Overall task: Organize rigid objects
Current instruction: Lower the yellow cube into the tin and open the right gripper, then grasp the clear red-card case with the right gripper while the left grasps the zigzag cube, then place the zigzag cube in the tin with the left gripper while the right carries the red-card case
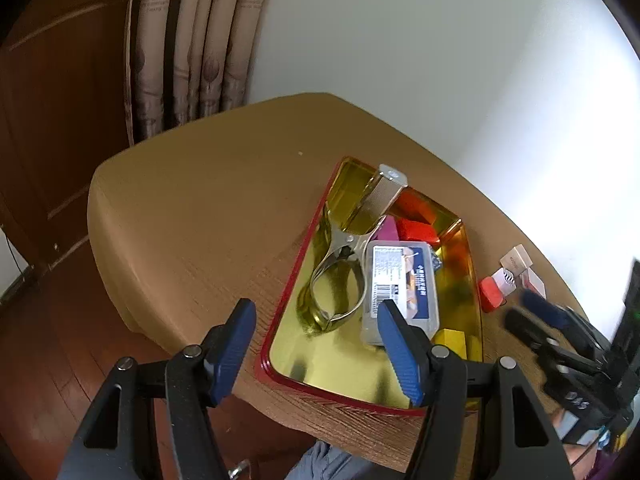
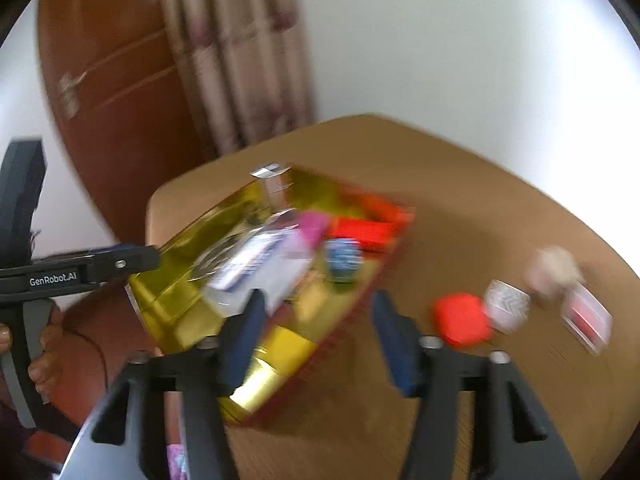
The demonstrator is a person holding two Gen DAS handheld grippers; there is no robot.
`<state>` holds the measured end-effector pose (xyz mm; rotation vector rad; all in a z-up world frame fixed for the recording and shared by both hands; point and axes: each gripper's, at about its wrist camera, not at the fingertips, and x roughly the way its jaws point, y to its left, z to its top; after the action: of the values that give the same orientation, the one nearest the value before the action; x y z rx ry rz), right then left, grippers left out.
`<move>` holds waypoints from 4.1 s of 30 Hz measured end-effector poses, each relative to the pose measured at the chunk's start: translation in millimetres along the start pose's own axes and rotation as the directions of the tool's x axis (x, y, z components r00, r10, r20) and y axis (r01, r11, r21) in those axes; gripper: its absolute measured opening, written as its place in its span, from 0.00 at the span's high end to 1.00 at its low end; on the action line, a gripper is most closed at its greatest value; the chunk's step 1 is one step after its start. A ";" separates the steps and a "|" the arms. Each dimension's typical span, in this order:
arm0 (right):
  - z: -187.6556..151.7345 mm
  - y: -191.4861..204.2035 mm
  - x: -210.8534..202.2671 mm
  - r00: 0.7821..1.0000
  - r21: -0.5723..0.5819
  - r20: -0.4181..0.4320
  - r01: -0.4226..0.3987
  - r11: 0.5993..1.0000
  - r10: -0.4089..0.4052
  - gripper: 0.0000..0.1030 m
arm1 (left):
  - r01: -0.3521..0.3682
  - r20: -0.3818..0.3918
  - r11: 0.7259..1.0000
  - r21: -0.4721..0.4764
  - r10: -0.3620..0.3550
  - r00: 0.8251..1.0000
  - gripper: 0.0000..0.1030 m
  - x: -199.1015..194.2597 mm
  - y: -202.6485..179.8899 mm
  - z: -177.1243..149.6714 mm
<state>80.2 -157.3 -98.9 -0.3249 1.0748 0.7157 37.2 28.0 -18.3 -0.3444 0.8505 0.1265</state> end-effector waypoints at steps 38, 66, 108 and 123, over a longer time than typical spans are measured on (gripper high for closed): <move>8.6 -259.9 68.6 0.905 -0.242 -0.408 0.022 0.970 -0.122 0.26 | 0.116 -0.145 0.963 0.245 -0.082 0.986 0.37 17.0 -139.4 -21.2; -117.9 -239.5 -69.8 0.944 0.237 -0.270 0.256 0.937 -0.190 0.39 | 0.281 -0.365 0.845 0.456 -0.110 0.924 0.37 102.2 -266.4 -5.3; -132.3 -230.5 -69.5 0.957 0.224 -0.199 0.253 0.941 -0.210 0.38 | 0.371 -0.349 0.821 0.434 -0.226 0.909 0.68 101.2 -288.6 -4.0; -131.2 -224.2 -65.5 0.945 0.187 -0.212 0.288 0.939 -0.248 0.38 | 0.069 -0.221 0.969 0.239 -0.015 0.975 0.68 -0.6 -82.0 20.6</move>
<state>122.7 -420.8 -122.1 -0.3483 1.2447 0.3228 71.7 -41.7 15.0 -0.1444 1.0635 -0.0584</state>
